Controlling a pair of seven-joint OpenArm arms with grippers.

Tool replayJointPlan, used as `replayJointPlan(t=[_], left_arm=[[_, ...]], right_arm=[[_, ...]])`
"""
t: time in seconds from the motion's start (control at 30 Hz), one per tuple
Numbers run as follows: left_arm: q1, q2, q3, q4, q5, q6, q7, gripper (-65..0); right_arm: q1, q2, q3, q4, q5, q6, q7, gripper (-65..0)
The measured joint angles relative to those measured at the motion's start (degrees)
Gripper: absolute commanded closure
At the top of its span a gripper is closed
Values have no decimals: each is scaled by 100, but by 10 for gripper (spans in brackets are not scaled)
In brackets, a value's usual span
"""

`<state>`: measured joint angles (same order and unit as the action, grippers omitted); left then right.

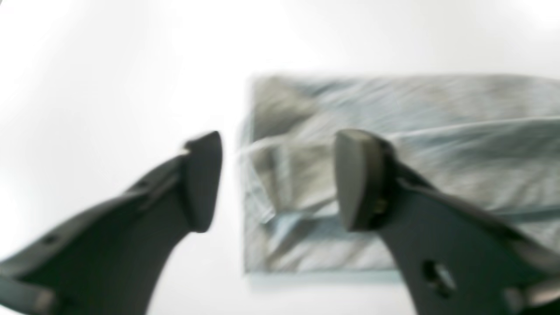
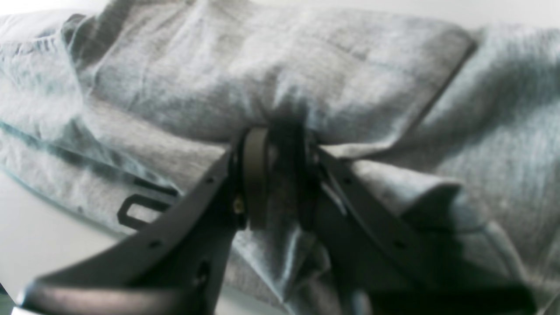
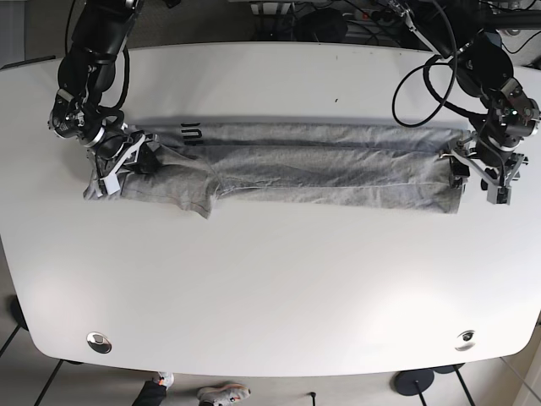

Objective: Fold the T-shirt properly
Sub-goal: 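Grasp the strip end with the left gripper and fold it toward the right gripper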

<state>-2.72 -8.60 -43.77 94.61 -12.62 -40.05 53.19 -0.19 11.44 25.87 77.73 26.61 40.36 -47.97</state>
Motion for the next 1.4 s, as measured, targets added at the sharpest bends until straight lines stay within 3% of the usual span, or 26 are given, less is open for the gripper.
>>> replayJointPlan(t=[0.1,0.3,0.5,0.53,0.57,0.6,0.63,0.67,0.8,0.9,1.03,1.23,1.4], left_arm=[[-35,-72,-352,-647,-396,13,33,-426],[-350,-509,-468,-2310,-470,11,-48,-422],[-509,-542,-404,-2771,-680,9,-308,-415],[-507,-562,-332,-2835,-726,4,-378,-381],[-509,-577,-267,-2852,-726,7,-372,-300],[-525,-575,-245,-2846,-691,9,-339,-186],[-509,-531,-184,-2774,-625,11,-348,-22],[-472,-498,-142,-2699,-608,11,-365,0],[-181,-466,385,-1563,-431,15,-295,0],[267,-179,955,160,-426,11,-275,0],[595,144,1646,1294,-428,13,157,0],[684,866,2883,1587,-411,11,385,0],[656,1259,3832,1419,-415,11,177,0]], right_arm=[[-68,-2,0,33,44,-7,39,-109],[-76,-2,2,33,57,-4,39,-109],[-76,-2,4,33,57,-4,39,-109],[-76,-2,4,33,57,-4,39,-109],[-76,-2,4,33,57,-7,37,-109],[-79,-2,7,33,57,-4,39,-109],[-79,-4,17,33,55,-7,33,-109],[-79,-4,20,33,59,-4,39,-108],[-87,-2,39,33,57,-4,35,-108],[-90,-2,37,33,57,-4,37,-108],[-90,-2,37,33,57,-2,37,-108],[-87,-13,37,35,57,-4,37,-108],[-90,-90,46,48,57,-9,44,-108]])
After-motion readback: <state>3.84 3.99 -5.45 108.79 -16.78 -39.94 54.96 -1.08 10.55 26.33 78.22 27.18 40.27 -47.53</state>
